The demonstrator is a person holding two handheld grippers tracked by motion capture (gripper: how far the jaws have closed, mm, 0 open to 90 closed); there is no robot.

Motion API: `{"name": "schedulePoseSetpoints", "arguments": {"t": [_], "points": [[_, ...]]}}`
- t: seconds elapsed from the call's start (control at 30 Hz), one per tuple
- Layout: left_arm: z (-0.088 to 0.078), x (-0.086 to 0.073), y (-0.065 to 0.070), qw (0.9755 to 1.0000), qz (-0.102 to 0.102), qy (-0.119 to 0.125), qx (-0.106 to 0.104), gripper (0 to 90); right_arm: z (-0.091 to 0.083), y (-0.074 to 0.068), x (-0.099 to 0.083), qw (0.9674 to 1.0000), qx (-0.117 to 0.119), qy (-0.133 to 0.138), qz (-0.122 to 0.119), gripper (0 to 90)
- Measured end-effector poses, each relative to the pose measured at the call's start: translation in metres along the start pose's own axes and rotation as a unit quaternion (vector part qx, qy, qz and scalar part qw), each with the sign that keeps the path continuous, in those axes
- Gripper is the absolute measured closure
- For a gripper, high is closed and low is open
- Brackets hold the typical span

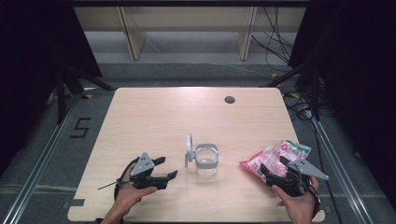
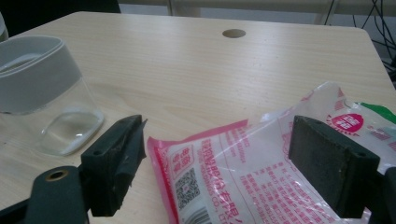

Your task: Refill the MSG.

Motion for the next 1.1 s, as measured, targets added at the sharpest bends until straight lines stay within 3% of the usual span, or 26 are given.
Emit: {"name": "schedulePoseSetpoints", "arguments": {"t": [0.1,0.13,0.2,0.27,0.33,0.4,0.43,0.5,0.7,0.77,0.8,0.87,0.93,1.0,1.03,1.1], "points": [[0.000,-0.001,0.001,1.0000,0.003,-0.003,0.000,27.8,-0.004,0.004,-0.002,1.0000,-0.005,-0.003,-0.001,19.8],[0.000,0.000,0.000,0.9999,0.014,-0.001,-0.005,27.8,-0.005,0.003,-0.002,0.9998,-0.013,-0.004,0.015,20.2],[-0.002,0.000,0.000,0.9999,0.010,-0.004,0.000,27.7,-0.007,0.010,-0.003,0.9998,-0.020,-0.001,-0.008,20.5],[-0.002,0.000,0.000,1.0000,0.007,-0.005,0.002,27.7,-0.010,0.013,-0.004,0.9997,-0.021,-0.002,-0.010,22.3],[-0.002,-0.001,0.000,1.0000,0.008,-0.006,0.002,27.7,-0.013,0.016,-0.006,0.9996,-0.029,-0.004,0.001,22.4],[-0.002,-0.001,0.000,0.9999,0.008,-0.006,0.002,27.7,-0.014,0.022,-0.006,0.9994,-0.032,-0.001,-0.010,22.4],[-0.002,-0.001,0.000,0.9999,0.008,-0.007,0.002,27.7,-0.017,0.021,-0.007,0.9992,-0.038,-0.007,0.008,22.5],[-0.001,-0.001,0.001,1.0000,0.003,-0.003,0.000,27.7,-0.019,0.025,-0.008,0.9991,-0.042,-0.006,0.005,22.6],[-0.001,-0.002,0.001,1.0000,0.004,-0.004,0.000,27.7,-0.023,0.032,-0.013,0.9977,-0.059,-0.021,0.027,23.1],[-0.002,-0.002,0.001,1.0000,0.006,-0.006,0.000,27.7,-0.022,0.038,-0.013,0.9981,-0.059,-0.009,0.011,23.5],[-0.002,-0.002,0.001,1.0000,0.007,-0.007,0.000,27.7,-0.024,0.034,-0.014,0.9971,-0.063,-0.019,0.038,23.5],[-0.002,-0.003,0.001,1.0000,0.005,-0.006,0.000,27.7,-0.022,0.040,-0.015,0.9976,-0.066,-0.010,0.020,23.6],[-0.001,-0.003,0.001,1.0000,0.002,-0.005,-0.001,27.7,-0.025,0.045,-0.016,0.9973,-0.068,-0.022,0.016,23.6],[-0.001,-0.002,0.000,0.9999,0.014,-0.005,-0.003,27.7,-0.027,0.044,-0.018,0.9952,-0.082,-0.030,0.044,23.4],[-0.002,-0.003,0.001,1.0000,0.004,-0.007,0.004,27.7,-0.026,0.047,-0.019,0.9957,-0.083,-0.025,0.035,23.4],[-0.001,-0.003,0.001,1.0000,0.001,-0.004,0.000,27.7,-0.026,0.050,-0.019,0.9952,-0.085,-0.021,0.042,23.0]]}}
Point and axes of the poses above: each handheld gripper's, and its own axes: z roughly forward along the jaws, x roughly out of its top, y roughly to its right, the point moved 7 cm from there along z, roughly forward along the jaws, and after that the axes turned 11 degrees about y, right-handed, at the moved point
